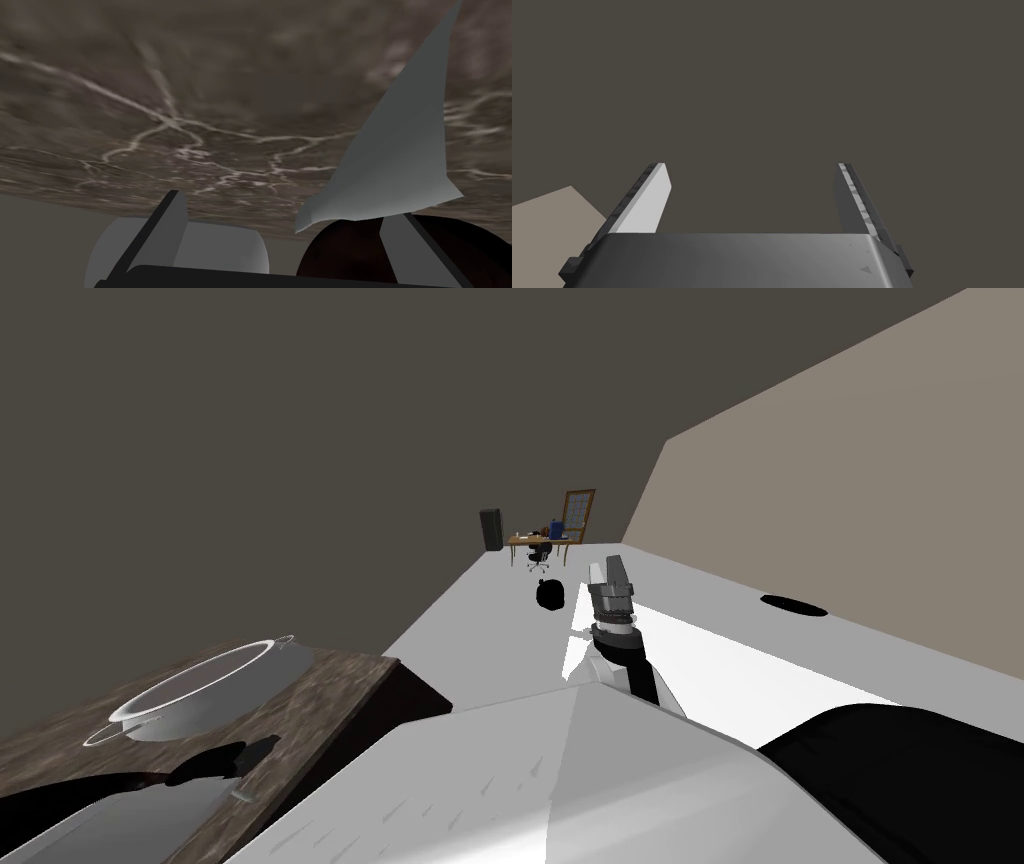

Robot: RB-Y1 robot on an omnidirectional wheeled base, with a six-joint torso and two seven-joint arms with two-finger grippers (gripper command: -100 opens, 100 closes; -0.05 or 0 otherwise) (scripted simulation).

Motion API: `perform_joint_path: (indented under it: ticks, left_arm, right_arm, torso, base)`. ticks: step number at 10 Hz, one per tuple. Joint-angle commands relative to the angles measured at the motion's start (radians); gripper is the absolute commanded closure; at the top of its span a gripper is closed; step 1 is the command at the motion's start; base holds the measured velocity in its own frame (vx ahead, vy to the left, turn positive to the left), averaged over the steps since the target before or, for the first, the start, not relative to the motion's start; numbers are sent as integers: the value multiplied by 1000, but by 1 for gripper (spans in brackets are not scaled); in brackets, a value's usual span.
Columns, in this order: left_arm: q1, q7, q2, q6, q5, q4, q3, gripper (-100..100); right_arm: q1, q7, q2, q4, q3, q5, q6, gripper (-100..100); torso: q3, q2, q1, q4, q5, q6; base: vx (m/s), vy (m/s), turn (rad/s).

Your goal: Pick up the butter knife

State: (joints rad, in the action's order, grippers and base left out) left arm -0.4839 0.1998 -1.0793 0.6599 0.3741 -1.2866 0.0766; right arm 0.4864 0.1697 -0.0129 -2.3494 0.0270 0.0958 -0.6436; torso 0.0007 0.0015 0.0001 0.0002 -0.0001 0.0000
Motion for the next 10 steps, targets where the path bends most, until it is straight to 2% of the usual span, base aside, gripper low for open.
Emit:
perform_joint_path:
  ticks: [1,2,3,5,6,7,9,10]
  left_arm:
    - [-3,-30,-12,-17,7,17,-16,-100]
    - [-21,-70,-36,-45,16,37,-43,-100]
    - [-21,-73,-36,-45,16,37,-43,-100]
    - [-58,-142,-84,-101,34,77,-96,-100]
    - [-58,-159,-84,-101,34,77,-96,-100]
    - [-76,-194,-107,-129,43,97,-122,-100]
    - [-80,-194,-106,-123,42,86,-114,-100]
    - [-80,-198,-106,-125,42,87,-116,100]
  right_arm:
    - [0,0,0,0,0,0,0,0]
    - [0,0,0,0,0,0,0,0]
    - [0,0,0,0,0,0,0,0]
    - [0,0,0,0,0,0,0,0]
    - [0,0,0,0,0,0,0,0]
    - [0,0,0,0,0,0,0,0]
    - [0,0,0,0,0,0,0,0]
    - [0,0,0,0,0,0,0,0]
  torso:
    - [0,0,0,0,0,0]
    - [0,0,0,0,0,0]
    - [0,0,0,0,0,0]
    - [0,0,0,0,0,0]
    - [0,0,0,0,0,0]
    - [0,0,0,0,0,0]
    - [0,0,0,0,-1,-1]
    - [0,0,1,0,0,-1]
  base:
    - [-7,-3,-55]
    - [-7,-6,-113]
    - [-6,-2,-66]
    - [-8,-7,-151]
    - [-8,-3,-60]
    - [-7,-10,-109]
    - [-3,-2,-27]
    - [0,0,0]
